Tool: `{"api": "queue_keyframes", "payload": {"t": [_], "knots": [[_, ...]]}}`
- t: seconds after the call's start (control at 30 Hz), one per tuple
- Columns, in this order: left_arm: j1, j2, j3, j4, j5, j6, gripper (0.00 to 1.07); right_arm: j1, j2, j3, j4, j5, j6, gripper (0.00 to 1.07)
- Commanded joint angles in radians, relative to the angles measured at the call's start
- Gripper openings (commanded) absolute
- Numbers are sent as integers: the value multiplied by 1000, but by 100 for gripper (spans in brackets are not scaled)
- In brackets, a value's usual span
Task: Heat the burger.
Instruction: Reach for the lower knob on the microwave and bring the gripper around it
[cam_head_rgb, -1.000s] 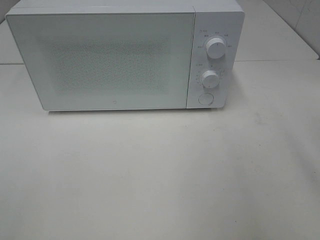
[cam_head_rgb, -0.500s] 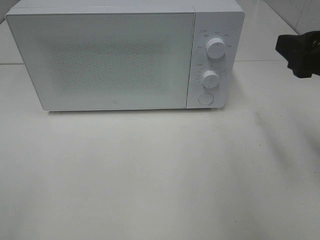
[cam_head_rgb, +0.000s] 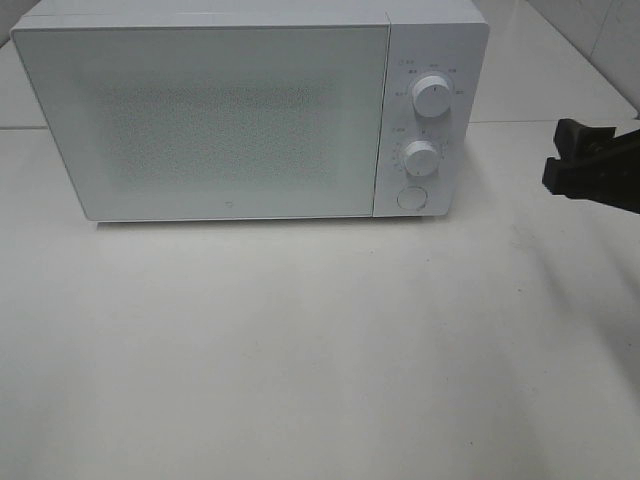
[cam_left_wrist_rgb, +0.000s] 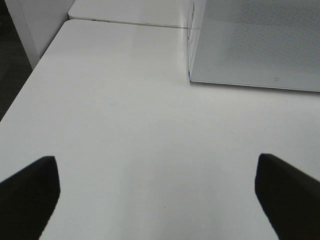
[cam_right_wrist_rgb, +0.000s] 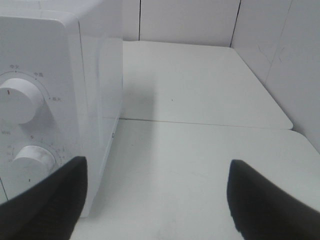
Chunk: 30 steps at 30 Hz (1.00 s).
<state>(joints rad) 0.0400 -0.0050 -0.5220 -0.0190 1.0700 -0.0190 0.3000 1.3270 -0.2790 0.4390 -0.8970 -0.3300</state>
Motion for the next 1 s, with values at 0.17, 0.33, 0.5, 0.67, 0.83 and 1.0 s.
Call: {"api": "queue_keyframes", "payload": {"t": [0.17,0.33,0.5,0.67,0.83,1.0], "knots": [[-1,-25,4,-10,-1,1,98,216,155,0,270,-279,-134,75],[-1,-25,4,-10,-1,1,98,319,237,-27,377,-326,-148,75],[-1,-25,4,-9,-1,1,98,419,328,-90,421,-329,-149,75],[-1,-25,4,-9,-1,1,98,487,378,-150,488,-327,-149,75],[-1,-25,4,-9,-1,1,98,529,409,-193,517,-324,-150,75],[-1,-25,4,-9,-1,1,98,529,409,-202,505,-316,-104,75]]}}
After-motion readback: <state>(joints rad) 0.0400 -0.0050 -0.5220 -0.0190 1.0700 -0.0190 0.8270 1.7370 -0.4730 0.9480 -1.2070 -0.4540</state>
